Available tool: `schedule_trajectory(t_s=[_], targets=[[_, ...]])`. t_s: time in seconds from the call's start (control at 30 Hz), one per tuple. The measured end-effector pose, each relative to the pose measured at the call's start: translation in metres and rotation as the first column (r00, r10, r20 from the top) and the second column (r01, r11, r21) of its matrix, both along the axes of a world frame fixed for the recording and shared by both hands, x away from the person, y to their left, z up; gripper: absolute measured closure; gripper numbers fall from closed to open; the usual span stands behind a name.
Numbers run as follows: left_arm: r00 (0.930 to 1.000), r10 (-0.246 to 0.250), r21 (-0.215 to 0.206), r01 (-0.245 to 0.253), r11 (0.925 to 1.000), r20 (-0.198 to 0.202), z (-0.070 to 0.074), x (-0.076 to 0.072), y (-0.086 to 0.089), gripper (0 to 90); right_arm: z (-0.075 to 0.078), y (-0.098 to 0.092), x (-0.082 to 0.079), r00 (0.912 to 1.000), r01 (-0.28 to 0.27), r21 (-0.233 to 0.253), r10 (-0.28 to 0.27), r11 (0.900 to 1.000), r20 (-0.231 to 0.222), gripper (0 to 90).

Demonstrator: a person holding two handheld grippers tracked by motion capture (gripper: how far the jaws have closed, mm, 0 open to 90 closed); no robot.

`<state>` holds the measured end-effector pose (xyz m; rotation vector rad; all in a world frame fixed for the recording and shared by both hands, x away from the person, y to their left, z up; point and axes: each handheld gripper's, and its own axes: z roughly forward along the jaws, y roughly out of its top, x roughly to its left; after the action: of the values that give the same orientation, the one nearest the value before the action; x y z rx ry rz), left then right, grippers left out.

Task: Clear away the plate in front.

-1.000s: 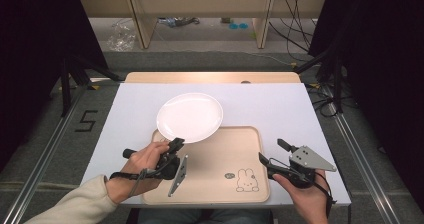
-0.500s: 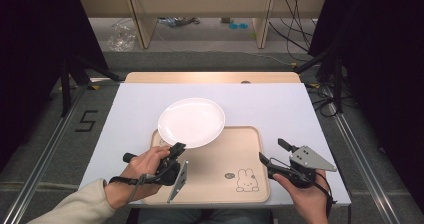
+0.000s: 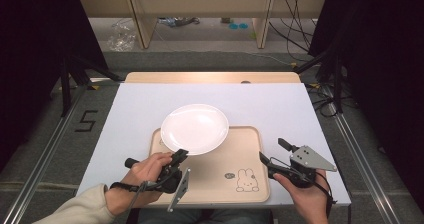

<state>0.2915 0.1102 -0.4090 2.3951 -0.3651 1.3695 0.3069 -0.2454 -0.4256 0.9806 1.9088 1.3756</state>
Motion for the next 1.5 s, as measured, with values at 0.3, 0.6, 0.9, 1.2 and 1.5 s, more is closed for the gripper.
schedule_trajectory(t_s=[0.3,0.6,0.9,1.2,1.5], targets=[[0.999,-0.034,0.009,0.034,0.9994,-0.03,-0.008,-0.007,-0.007,86.2,0.0,0.0,0.0,1.0,0.005,0.004,-0.005,1.0,0.007,25.0],[0.9965,-0.055,0.014,0.056,0.9984,-0.064,-0.016,-0.009,-0.013,86.1,0.0,-0.001,0.0,1.0,0.004,0.004,-0.004,1.0,0.006,24.9],[0.9928,-0.072,0.021,0.075,0.997,-0.096,-0.025,-0.012,-0.018,85.5,0.0,-0.001,0.0,1.0,0.004,0.004,-0.004,1.0,0.004,24.9],[0.9905,-0.079,0.022,0.082,0.9964,-0.113,-0.027,-0.011,-0.019,85.5,-0.001,0.0,0.001,1.0,-0.005,0.008,0.005,1.0,-0.002,24.5],[0.9819,-0.095,0.016,0.099,0.995,-0.164,-0.03,-0.009,-0.019,84.7,-0.002,0.001,0.001,0.9999,-0.013,0.013,0.013,1.0,-0.002,24.2]])
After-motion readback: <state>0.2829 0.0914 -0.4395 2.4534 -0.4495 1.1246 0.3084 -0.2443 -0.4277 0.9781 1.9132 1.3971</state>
